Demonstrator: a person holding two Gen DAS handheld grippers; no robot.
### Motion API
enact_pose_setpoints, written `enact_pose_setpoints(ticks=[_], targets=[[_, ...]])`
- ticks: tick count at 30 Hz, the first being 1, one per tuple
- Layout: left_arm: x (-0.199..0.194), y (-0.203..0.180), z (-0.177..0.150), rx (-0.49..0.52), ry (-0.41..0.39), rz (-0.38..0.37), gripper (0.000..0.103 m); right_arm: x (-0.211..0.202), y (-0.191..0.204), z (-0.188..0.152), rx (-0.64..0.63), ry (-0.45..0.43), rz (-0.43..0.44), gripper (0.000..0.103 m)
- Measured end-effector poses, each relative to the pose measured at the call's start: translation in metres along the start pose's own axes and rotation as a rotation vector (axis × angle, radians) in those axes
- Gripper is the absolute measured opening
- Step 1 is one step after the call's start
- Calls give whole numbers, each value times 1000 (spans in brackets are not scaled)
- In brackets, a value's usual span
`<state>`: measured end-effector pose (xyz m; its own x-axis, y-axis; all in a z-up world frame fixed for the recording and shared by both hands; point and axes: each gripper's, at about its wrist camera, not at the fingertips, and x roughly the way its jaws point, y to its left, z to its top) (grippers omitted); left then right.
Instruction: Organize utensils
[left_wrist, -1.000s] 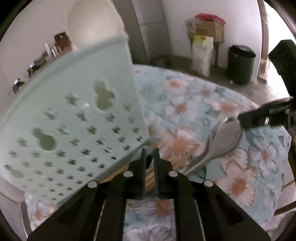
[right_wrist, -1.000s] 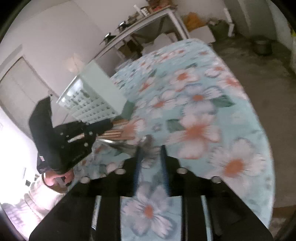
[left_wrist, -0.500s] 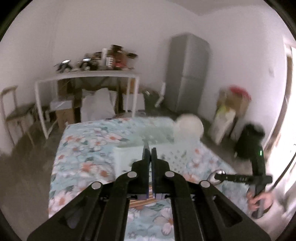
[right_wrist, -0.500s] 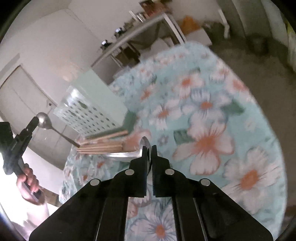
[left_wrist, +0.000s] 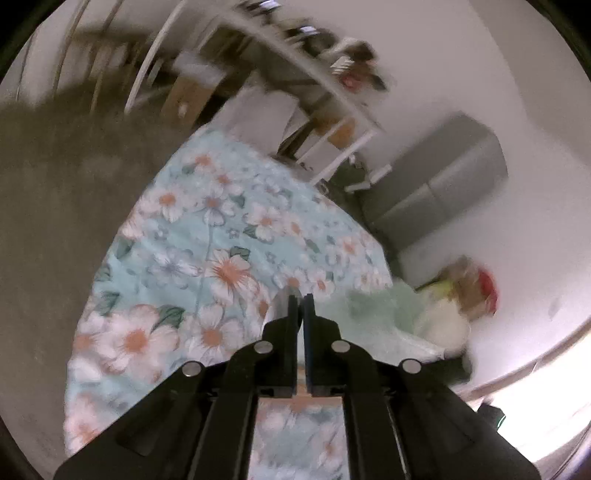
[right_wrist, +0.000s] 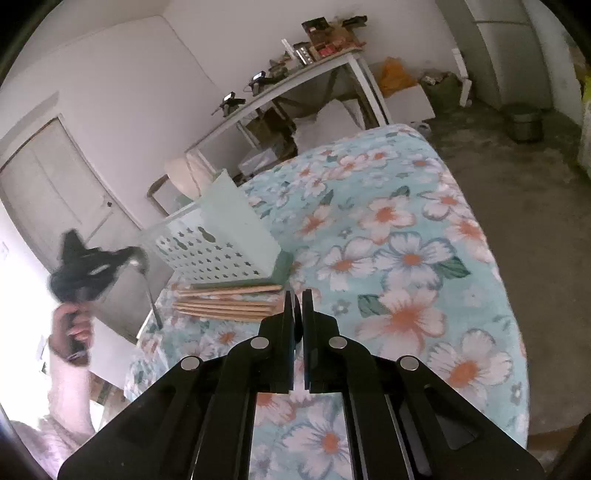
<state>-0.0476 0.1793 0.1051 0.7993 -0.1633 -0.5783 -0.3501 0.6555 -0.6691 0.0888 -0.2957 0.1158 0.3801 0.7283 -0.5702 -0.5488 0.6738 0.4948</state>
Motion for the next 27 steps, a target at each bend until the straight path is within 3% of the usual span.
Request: enact_pose_setpoints(ticks=[3, 8, 10, 11, 12, 15, 18, 21, 23, 26, 27], targets=[[25, 5, 7, -20, -15, 44, 2, 7, 3, 6, -1, 7, 3, 2], [69, 17, 10, -74, 68, 21, 3, 20, 2, 14, 10, 10, -15, 2], [77, 18, 7, -79, 139, -59, 14, 26, 2, 17, 12, 17, -15, 2], [78, 20, 6, -75, 151, -72, 26, 28, 2, 18, 10, 18, -16, 2], [72, 17, 5, -44, 149, -76, 34, 31, 3, 19, 7, 22, -15, 2], [62, 13, 9, 95, 151, -10, 37, 37, 6, 22, -2, 32, -15, 2], [74, 18, 16, 190, 236, -16, 47, 40, 8, 23, -11, 41, -17, 2], [98, 26, 20, 308, 310, -7, 48, 44, 9, 24, -25, 46, -39, 2], [113, 29, 20, 354, 359, -54, 48, 47, 5, 25, -6, 53, -51, 2], [122, 34, 23, 376, 366, -91, 46, 50, 0, 25, 17, 64, -55, 2], [122, 35, 25, 372, 372, -106, 38, 49, 0, 26, 25, 65, -55, 2]])
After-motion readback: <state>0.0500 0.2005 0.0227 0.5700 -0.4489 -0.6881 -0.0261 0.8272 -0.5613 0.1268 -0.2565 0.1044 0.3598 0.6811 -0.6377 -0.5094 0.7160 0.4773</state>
